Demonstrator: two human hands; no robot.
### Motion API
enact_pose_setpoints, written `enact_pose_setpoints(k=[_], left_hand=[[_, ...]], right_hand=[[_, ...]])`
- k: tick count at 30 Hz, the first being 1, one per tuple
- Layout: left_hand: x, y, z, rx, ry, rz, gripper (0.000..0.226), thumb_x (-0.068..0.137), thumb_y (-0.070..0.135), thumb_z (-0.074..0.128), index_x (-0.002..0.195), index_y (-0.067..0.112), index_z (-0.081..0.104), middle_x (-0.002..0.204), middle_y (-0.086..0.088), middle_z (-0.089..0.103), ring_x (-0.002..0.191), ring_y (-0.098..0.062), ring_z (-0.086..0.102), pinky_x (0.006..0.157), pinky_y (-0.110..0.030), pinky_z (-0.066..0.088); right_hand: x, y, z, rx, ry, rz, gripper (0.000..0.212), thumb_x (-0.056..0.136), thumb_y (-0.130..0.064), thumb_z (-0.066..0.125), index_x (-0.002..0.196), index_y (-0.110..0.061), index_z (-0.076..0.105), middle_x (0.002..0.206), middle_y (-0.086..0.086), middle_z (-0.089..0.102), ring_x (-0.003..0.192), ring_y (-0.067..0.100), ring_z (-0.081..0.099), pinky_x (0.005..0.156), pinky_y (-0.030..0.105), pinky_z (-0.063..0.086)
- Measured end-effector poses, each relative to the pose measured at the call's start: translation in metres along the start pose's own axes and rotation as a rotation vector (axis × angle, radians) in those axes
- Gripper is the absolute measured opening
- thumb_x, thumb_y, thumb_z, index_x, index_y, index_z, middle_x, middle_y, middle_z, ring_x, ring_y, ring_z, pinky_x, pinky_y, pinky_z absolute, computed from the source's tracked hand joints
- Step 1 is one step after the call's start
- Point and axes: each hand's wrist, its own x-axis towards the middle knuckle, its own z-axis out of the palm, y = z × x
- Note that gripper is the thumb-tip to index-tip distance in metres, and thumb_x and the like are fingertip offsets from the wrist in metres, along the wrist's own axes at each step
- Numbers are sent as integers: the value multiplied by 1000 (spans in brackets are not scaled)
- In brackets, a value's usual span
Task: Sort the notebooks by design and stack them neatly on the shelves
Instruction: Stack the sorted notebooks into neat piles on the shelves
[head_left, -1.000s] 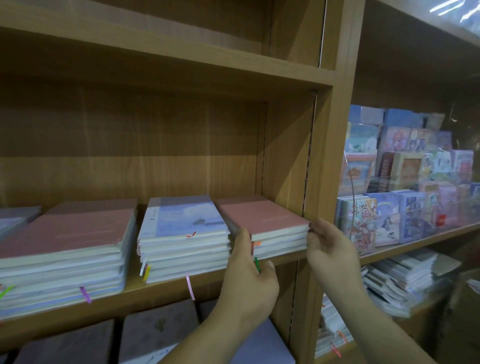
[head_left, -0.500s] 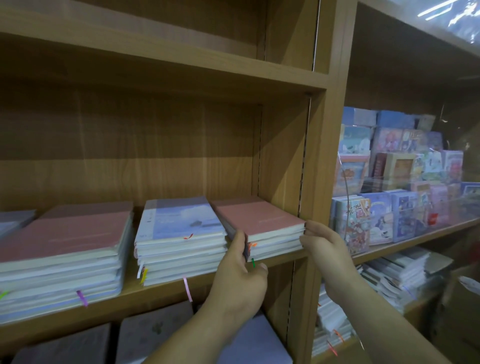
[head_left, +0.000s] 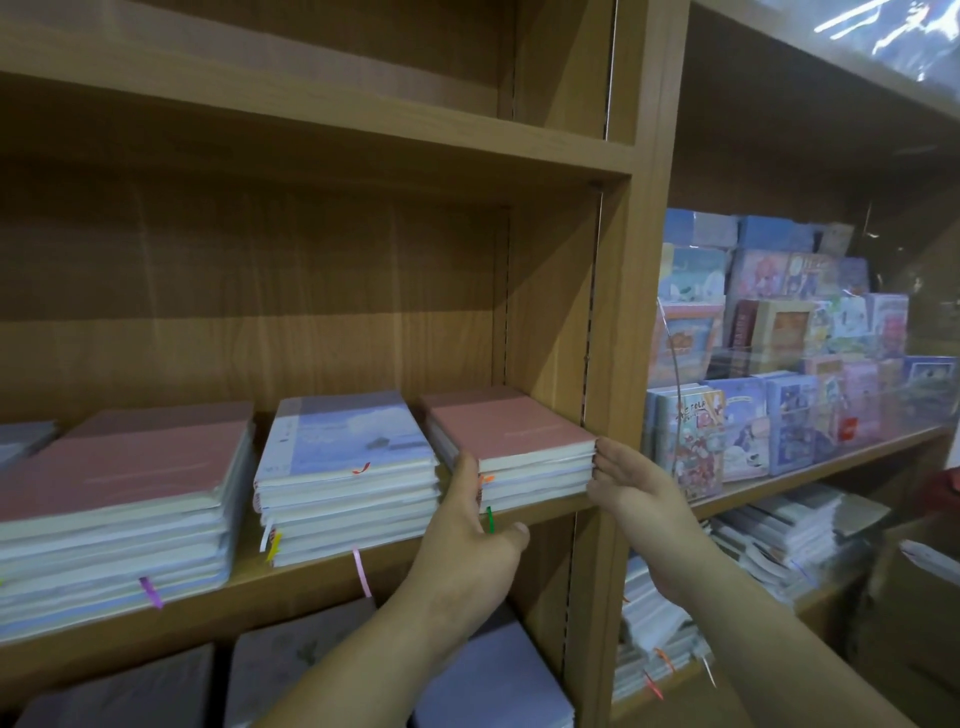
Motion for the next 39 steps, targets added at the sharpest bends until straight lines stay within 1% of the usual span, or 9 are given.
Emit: enact_pose_setpoints(k=[4, 9, 13, 17, 22, 28, 31, 36, 39], left_hand=[[-8, -11, 1, -17, 44, 12, 80, 97, 1, 57, 159, 39, 25, 153, 25, 44, 138, 8, 41, 113, -19, 32], [-7, -26, -3, 68, 133, 45, 75, 98, -4, 54, 159, 28, 24, 157, 17, 40, 141, 4, 40, 110, -11, 31], [-5, -30, 4, 130, 212, 67, 75, 96, 0, 56, 158, 32, 26, 154, 22, 40, 142, 1, 39, 117, -23, 33], [-5, -29, 13, 152, 204, 83, 79, 89, 19, 51, 160, 36, 21, 161, 25, 29, 150, 2, 24, 125, -38, 26], [-11, -24, 19, 288, 192, 136, 83, 97, 2, 51, 159, 34, 5, 164, 23, 11, 151, 6, 9, 120, -15, 13], [-11, -29, 7, 307, 181, 144, 85, 96, 0, 51, 146, 53, 7, 165, 20, 21, 152, -1, 20, 126, -38, 24], [-16, -25, 1, 300, 162, 162, 81, 97, 2, 54, 148, 52, 14, 159, 24, 34, 147, 2, 32, 123, -29, 28], [-28, -24, 0, 131, 218, 85, 72, 98, -7, 47, 151, 40, 35, 136, 37, 49, 126, 20, 45, 103, -5, 36], [-28, -20, 2, 28, 150, 19, 73, 98, -12, 44, 155, 32, 33, 151, 24, 42, 140, 3, 38, 98, 2, 35]], right_hand=[[-1, 3, -2, -105, -1, -86, 62, 96, -9, 67, 152, -13, 41, 141, -3, 56, 124, 10, 56, 98, 20, 45], [0, 9, -3, -204, -61, -152, 73, 88, -3, 75, 151, -16, 42, 131, -14, 61, 114, -6, 60, 89, 7, 49], [2, 10, -1, -237, -23, -164, 72, 88, -3, 74, 152, -11, 41, 137, -2, 59, 122, 7, 58, 95, 10, 47], [5, 14, 1, -218, 29, -171, 66, 92, 2, 68, 151, -10, 41, 139, 2, 57, 127, 13, 56, 110, 28, 46], [8, 23, 3, -269, 13, -209, 67, 89, 13, 62, 133, -36, 47, 119, -26, 59, 108, -20, 56, 101, 8, 45], [8, 26, 1, -278, 0, -236, 73, 88, 15, 59, 133, -40, 45, 122, -29, 55, 106, -25, 52, 95, 1, 42], [8, 29, 1, -298, 0, -250, 74, 89, 13, 61, 133, -43, 44, 122, -32, 54, 108, -22, 52, 97, 2, 41], [13, 31, 2, -275, 42, -264, 67, 91, 8, 63, 144, -30, 48, 118, -34, 56, 109, -11, 57, 107, 20, 45], [13, 34, 6, -311, 62, -307, 69, 89, 8, 61, 142, -35, 49, 116, -38, 58, 111, -17, 56, 100, 13, 45]])
